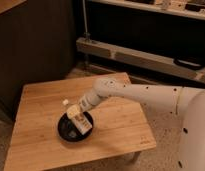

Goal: Place the bottle in the ceramic bowl

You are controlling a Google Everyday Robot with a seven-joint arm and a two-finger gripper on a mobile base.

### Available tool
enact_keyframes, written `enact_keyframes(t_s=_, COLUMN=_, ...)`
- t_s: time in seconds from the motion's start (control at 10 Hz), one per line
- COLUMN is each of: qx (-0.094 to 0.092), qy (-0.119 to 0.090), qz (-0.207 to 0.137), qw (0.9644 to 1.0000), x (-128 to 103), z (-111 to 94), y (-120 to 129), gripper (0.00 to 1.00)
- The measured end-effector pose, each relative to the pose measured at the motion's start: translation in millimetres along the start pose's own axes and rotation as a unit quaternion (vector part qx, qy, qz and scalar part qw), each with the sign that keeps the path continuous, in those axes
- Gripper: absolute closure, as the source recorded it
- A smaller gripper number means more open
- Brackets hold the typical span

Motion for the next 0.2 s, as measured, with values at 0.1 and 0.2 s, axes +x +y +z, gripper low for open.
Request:
enact_keyframes(t_s=0.1, qx=0.000, qy=0.000, qz=0.001, qw=1.0000, x=0.6, z=-0.7, y=-1.0, gripper=0.20)
enact_keyframes(t_s=0.2, qx=0.000, qy=0.000, qz=0.001, qw=1.0000, x=0.7, z=-0.7, y=-0.9, gripper=0.20)
